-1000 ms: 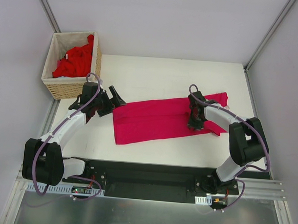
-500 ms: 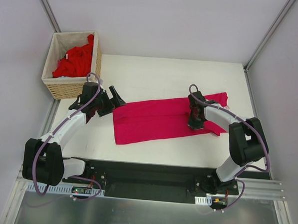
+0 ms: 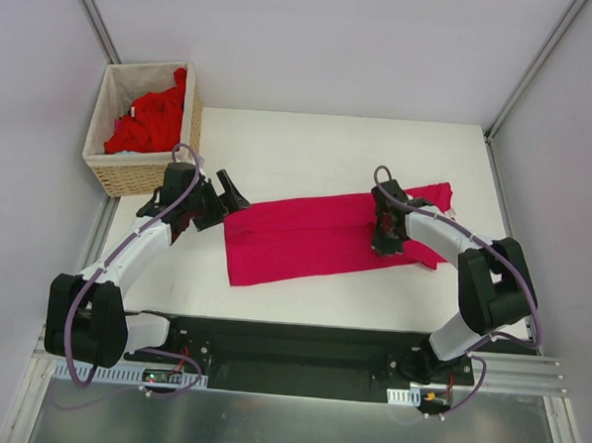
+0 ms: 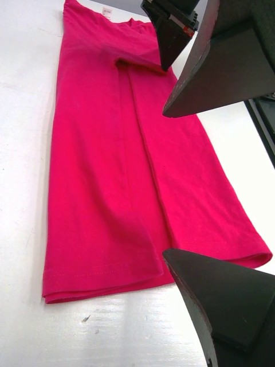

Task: Fold and stack the t-shirts

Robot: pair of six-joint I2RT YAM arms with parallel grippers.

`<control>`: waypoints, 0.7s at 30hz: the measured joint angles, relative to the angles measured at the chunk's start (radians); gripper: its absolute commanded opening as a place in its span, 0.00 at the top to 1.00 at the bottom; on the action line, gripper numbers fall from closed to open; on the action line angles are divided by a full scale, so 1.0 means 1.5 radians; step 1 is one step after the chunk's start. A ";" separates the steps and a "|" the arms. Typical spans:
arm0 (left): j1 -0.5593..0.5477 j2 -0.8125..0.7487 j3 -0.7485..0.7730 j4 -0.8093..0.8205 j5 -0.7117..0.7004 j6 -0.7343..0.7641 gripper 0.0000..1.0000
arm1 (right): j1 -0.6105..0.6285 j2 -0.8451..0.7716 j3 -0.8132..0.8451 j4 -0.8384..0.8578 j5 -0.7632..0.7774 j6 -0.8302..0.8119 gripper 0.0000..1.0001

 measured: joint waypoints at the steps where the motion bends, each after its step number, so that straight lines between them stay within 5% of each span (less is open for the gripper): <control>1: 0.000 0.000 0.000 0.000 0.000 0.000 0.01 | 0.003 0.000 0.001 0.000 -0.001 0.000 0.99; 10: 0.000 0.000 0.000 0.000 0.000 0.000 0.01 | 0.018 0.000 0.003 0.000 -0.004 0.000 0.96; 14: 0.000 0.000 0.000 0.000 0.000 0.000 0.01 | 0.023 0.005 0.003 0.001 -0.011 0.002 0.45; 17: 0.000 0.000 0.000 0.000 0.000 0.000 0.01 | 0.028 0.011 0.003 0.001 -0.014 0.004 0.27; 21: 0.000 0.000 0.000 0.000 0.000 0.000 0.01 | 0.033 0.010 0.020 -0.016 -0.001 -0.002 0.15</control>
